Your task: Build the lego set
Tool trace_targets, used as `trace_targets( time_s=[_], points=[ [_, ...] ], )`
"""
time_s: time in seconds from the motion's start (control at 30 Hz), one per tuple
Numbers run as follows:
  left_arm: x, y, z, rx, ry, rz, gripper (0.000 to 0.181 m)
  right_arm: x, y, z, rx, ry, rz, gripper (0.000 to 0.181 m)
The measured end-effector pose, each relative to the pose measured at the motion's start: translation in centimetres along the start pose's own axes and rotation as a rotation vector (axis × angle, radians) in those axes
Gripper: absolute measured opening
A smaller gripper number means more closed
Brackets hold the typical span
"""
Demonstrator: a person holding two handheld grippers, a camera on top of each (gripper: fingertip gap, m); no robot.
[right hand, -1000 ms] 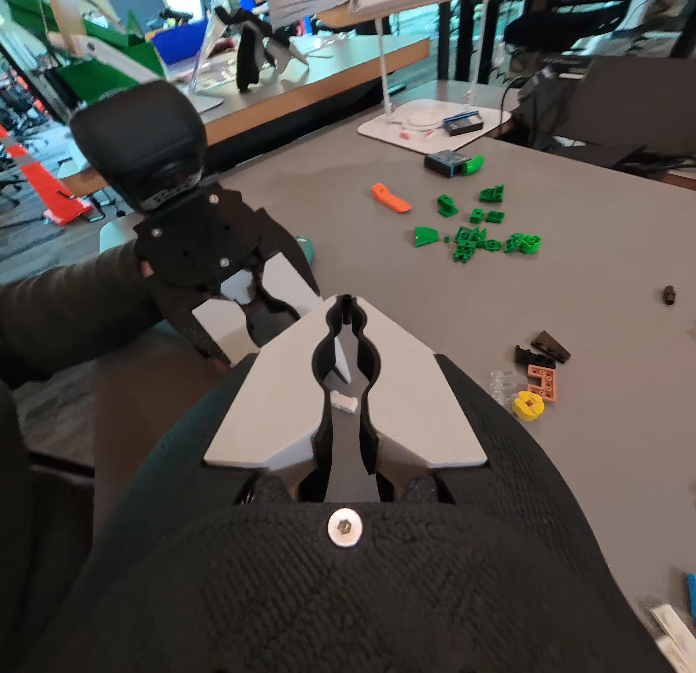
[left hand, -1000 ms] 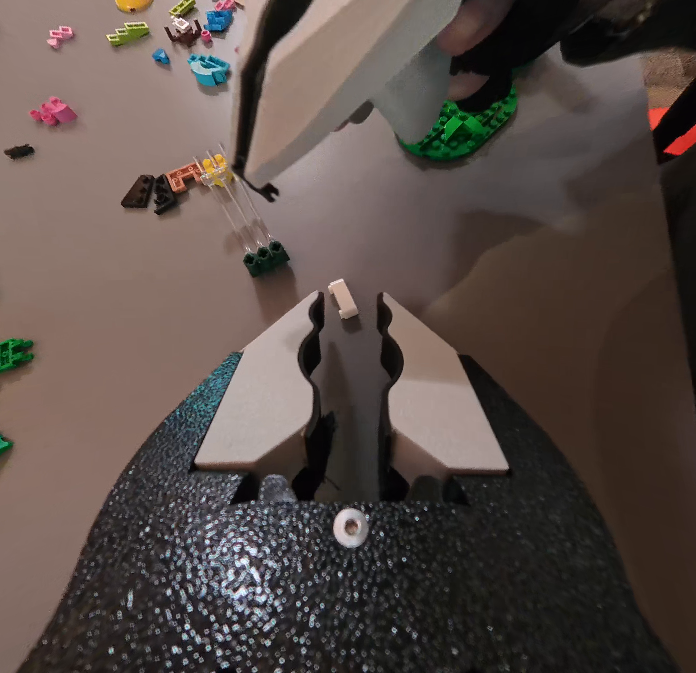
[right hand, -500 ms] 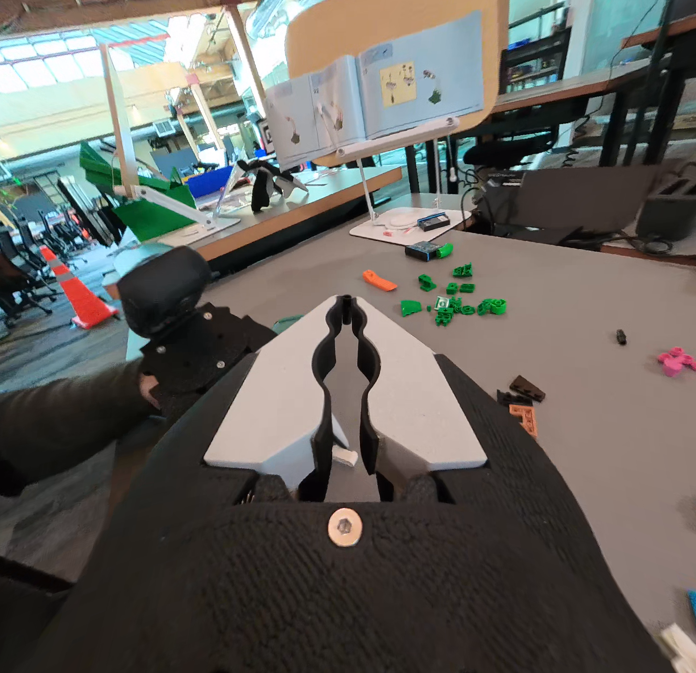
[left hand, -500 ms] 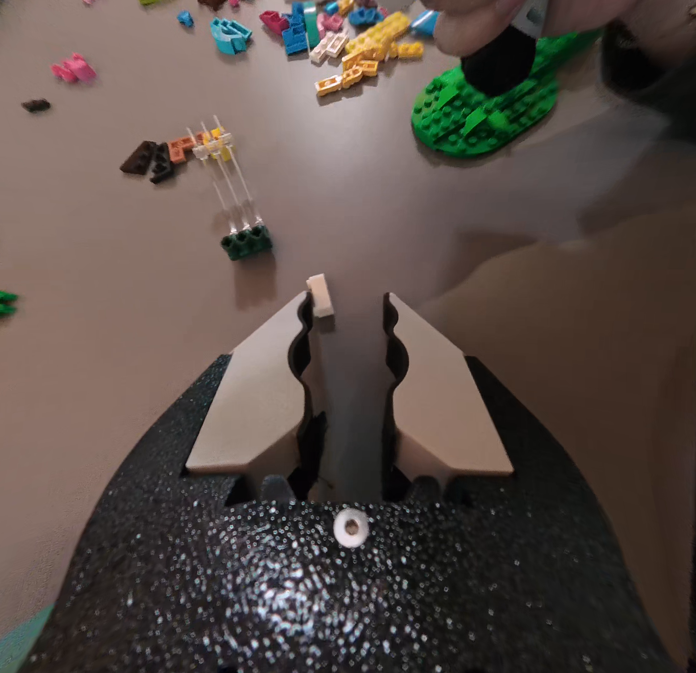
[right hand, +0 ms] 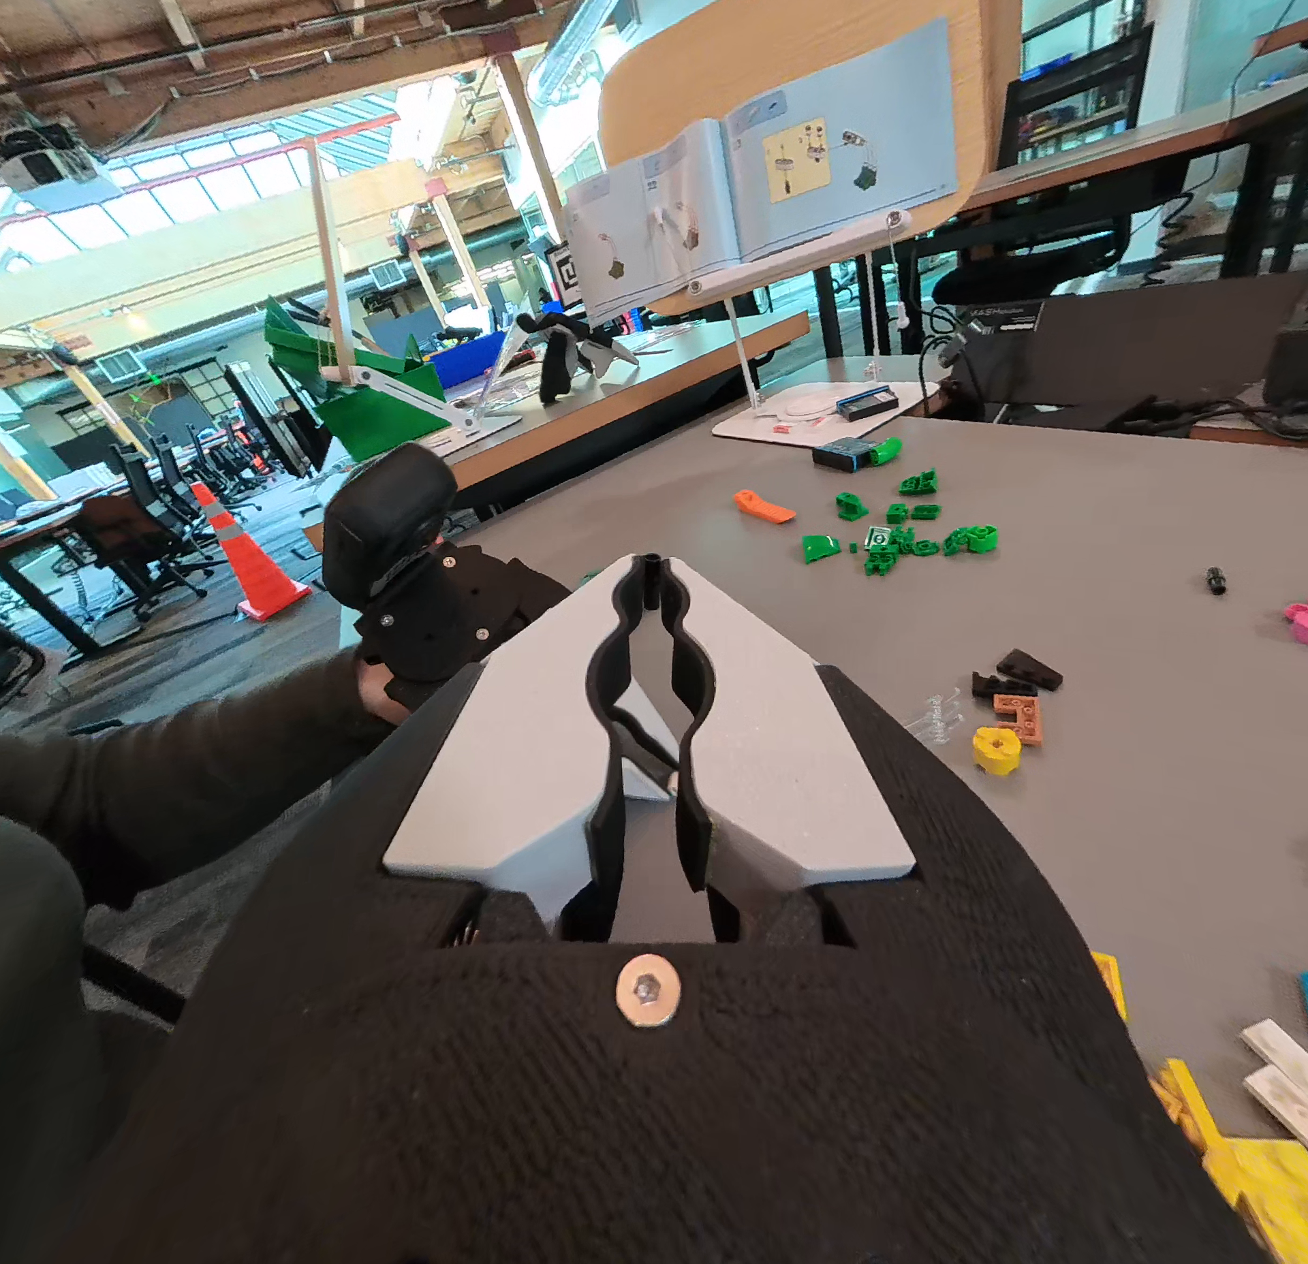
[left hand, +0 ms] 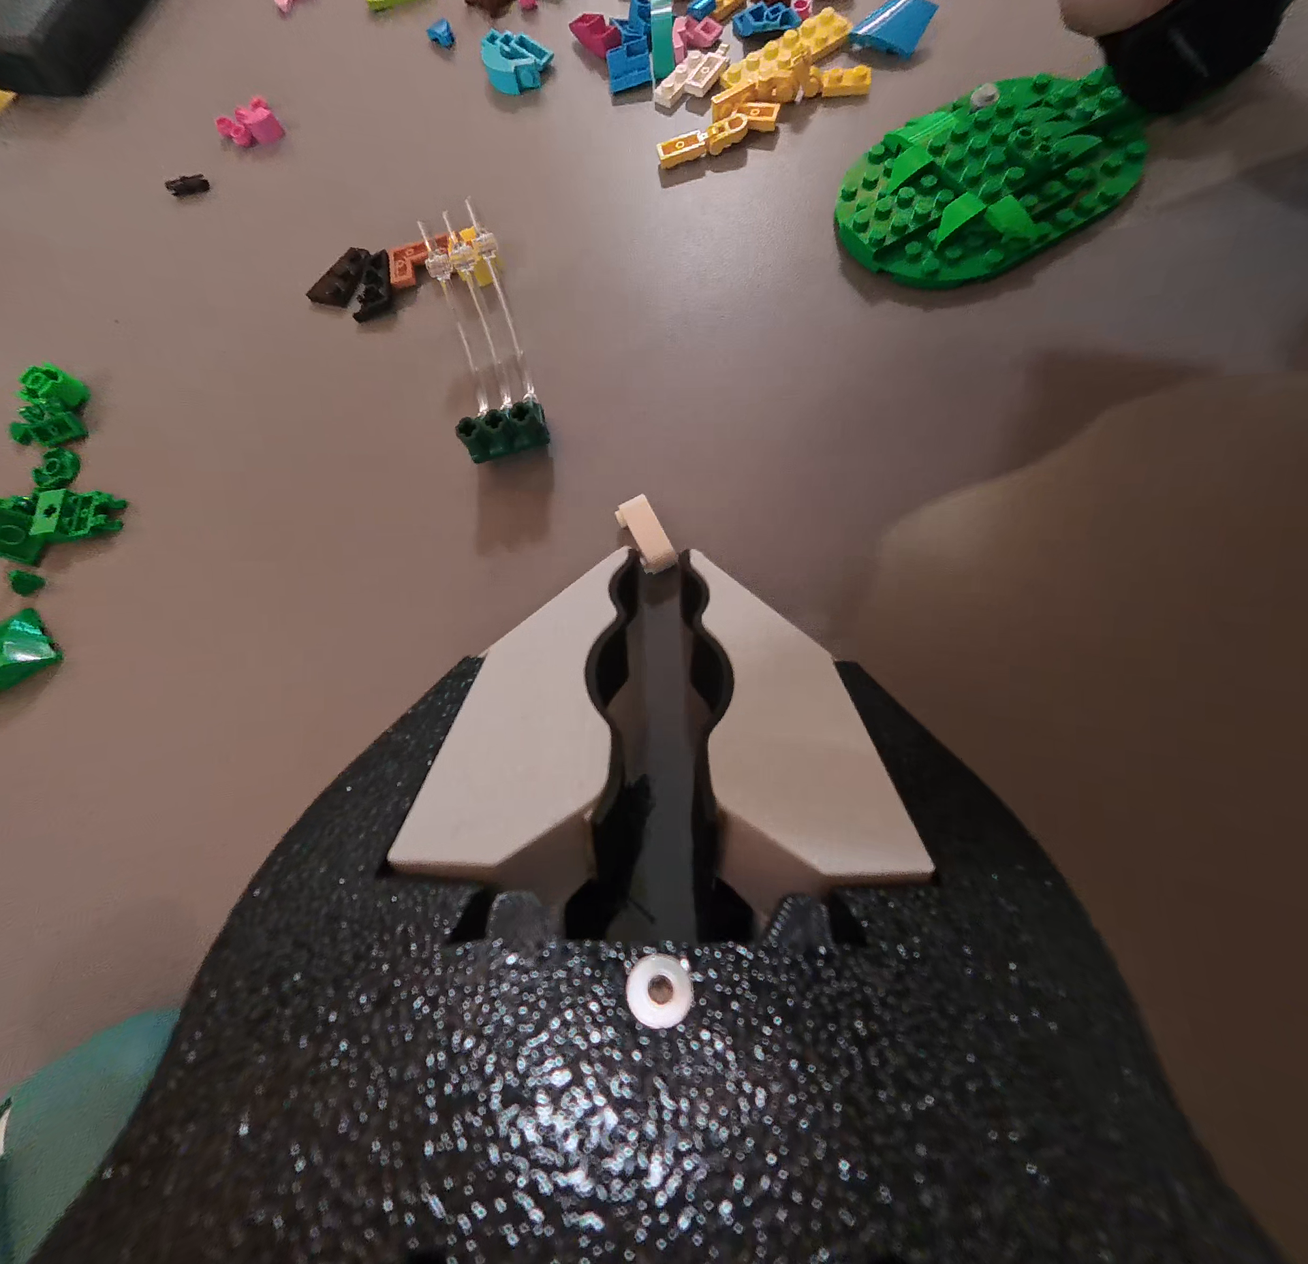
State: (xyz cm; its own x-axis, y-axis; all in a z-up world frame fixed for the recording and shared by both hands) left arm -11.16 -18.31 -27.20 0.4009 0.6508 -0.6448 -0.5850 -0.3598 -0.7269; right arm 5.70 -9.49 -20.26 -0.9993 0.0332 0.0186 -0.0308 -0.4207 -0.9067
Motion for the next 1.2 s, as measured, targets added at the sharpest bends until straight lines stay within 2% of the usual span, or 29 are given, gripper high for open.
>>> trace_targets(
  time_s=[0.1, 0.17, 0.27, 0.33, 0.4, 0.57, 0.73, 0.87, 1.2],
  points=[
    [-0.3, 0.1, -0.2, 0.088, -0.062, 0.026, 0.008, -0.3, 0.1, 0.1, 0.011, -0.022, 0.0, 0.003],
    [-0.8, 0.1, -0.3, 0.225, -0.15, 0.07, 0.008, -0.4, 0.2, 0.1, 0.015, -0.028, 0.004, 0.003],
    [-1.7, 0.2, -0.8, 0.593, -0.346, 0.172, 0.008, -0.5, 0.3, 0.1, 0.02, -0.038, 0.009, 0.003],
    [-2.0, 0.3, -1.5, 0.886, -0.424, 0.259, 0.008, -0.6, 0.3, 0.1, 0.021, -0.043, 0.013, 0.003],
    [-1.9, 0.8, -2.2, 1.129, -0.419, 0.318, 0.008, -0.5, 0.4, 0.1, 0.022, -0.047, 0.016, 0.003],
    [-2.1, 1.4, -2.7, 1.38, -0.336, 0.371, 0.008, -0.4, 0.5, 0.1, 0.019, -0.049, 0.028, 0.003],
    [-2.4, 1.7, -2.1, 1.471, -0.264, 0.445, 0.008, -0.2, 0.7, 0.1, 0.021, -0.054, 0.045, 0.003],
    [-2.6, 1.9, -1.9, 1.463, -0.221, 0.448, 0.008, 0.0, 0.9, 0.1, 0.028, -0.061, 0.063, 0.003],
    [-4.3, 2.1, -1.7, 1.204, -0.125, 0.389, 0.013, 0.8, 1.7, 0.2, 0.02, -0.089, 0.125, 0.003]
  ],
)
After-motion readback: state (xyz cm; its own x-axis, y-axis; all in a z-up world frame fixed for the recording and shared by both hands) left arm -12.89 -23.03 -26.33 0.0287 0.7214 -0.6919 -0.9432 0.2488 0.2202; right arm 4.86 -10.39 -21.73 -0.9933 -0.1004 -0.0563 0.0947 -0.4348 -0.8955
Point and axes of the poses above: each gripper's, where its closed fingertips meet, x out along the fingers, y out of its underside, z = x × y across the jaws, the point moved 10 cm from there along -x, back along the fingers, and after that the axes turned 7 degrees about x, right-handed, at the moved point
